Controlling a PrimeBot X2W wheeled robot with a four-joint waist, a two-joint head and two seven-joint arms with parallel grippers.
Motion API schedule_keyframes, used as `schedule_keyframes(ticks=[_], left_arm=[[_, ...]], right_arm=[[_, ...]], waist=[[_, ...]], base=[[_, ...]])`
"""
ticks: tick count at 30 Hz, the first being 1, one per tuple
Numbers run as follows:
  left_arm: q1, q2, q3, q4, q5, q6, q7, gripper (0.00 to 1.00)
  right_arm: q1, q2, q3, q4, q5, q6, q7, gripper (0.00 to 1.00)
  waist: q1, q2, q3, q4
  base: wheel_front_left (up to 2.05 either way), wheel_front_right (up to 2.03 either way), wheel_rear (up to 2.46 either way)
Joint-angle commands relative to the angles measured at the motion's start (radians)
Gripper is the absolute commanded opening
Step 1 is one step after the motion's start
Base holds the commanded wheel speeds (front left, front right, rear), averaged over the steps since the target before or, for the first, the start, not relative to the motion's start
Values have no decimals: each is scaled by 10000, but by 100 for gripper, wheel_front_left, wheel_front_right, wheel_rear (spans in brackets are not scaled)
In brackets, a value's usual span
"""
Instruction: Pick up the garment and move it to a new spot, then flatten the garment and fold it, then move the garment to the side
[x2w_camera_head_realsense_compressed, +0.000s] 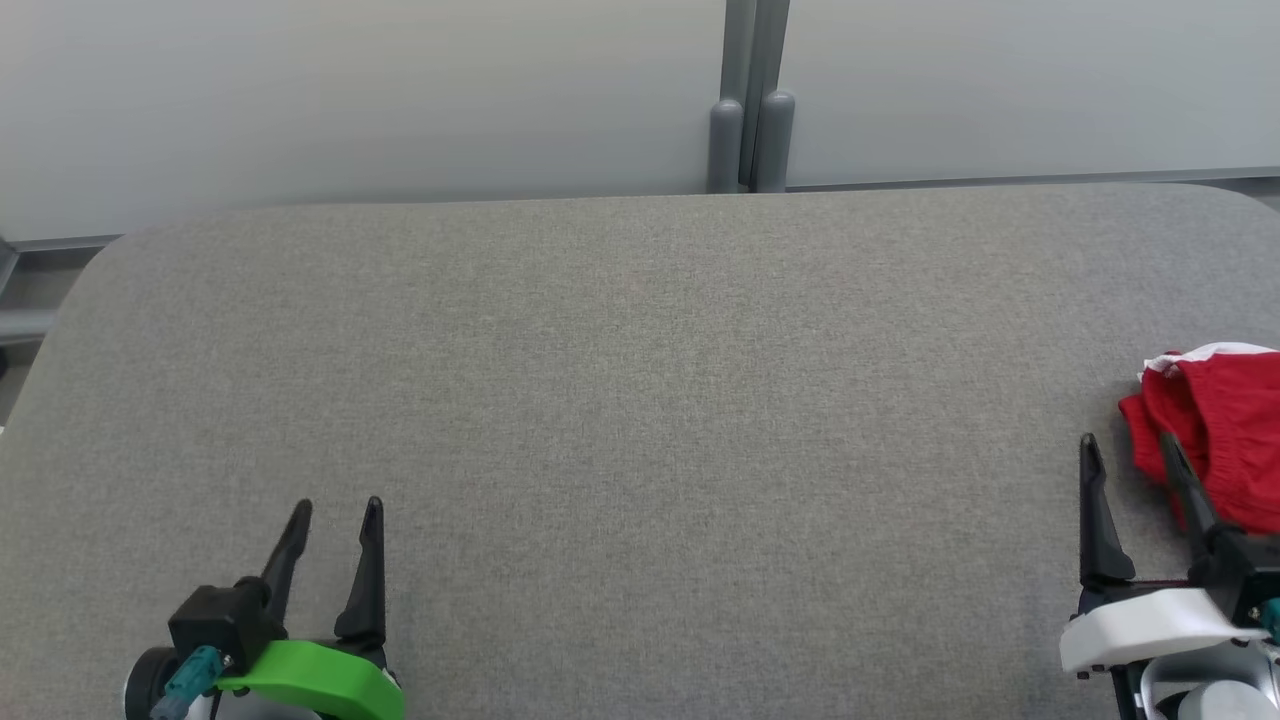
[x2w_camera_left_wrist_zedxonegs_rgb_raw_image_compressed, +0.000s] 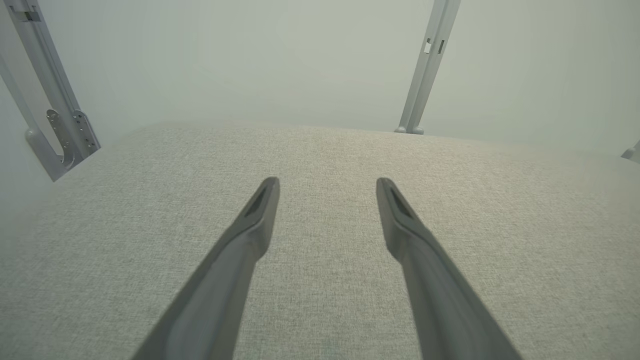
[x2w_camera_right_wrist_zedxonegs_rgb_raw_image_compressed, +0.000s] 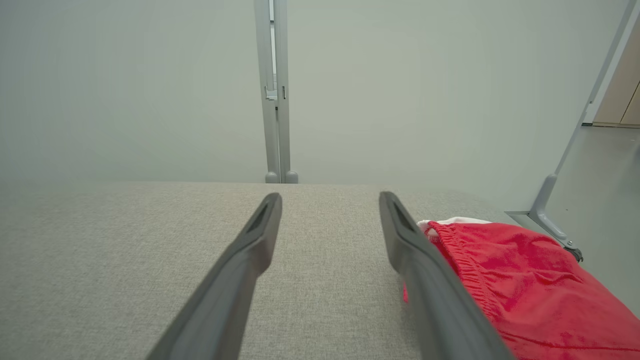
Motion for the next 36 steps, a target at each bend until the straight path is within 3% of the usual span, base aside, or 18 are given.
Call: schedule_keyframes(ticks=[1, 7, 25, 36], left_arm=[[-2, -32, -14, 41, -22, -1, 15, 0], [204, -197, -119, 488, -213, -7, 112, 0], [-39, -467, 567, 235, -3260, -135, 1008, 0], [-148, -583, 866, 117, -4613, -192, 1401, 0]], right_arm=[[-8, 25, 3, 63, 15, 6, 9, 0], [135, 187, 17, 641, 237, 6, 150, 0], [-241, 127, 224, 853, 4095, 3, 1032, 0], [-414, 102, 308, 957, 5797, 1, 1425, 0]], waist=[[0, 0, 0, 1], [0, 1, -4, -8], [0, 11, -40, -88], [0, 17, -58, -130]], base=[[0, 0, 0], [0, 0, 0], [0, 0, 0], [0, 0, 0]])
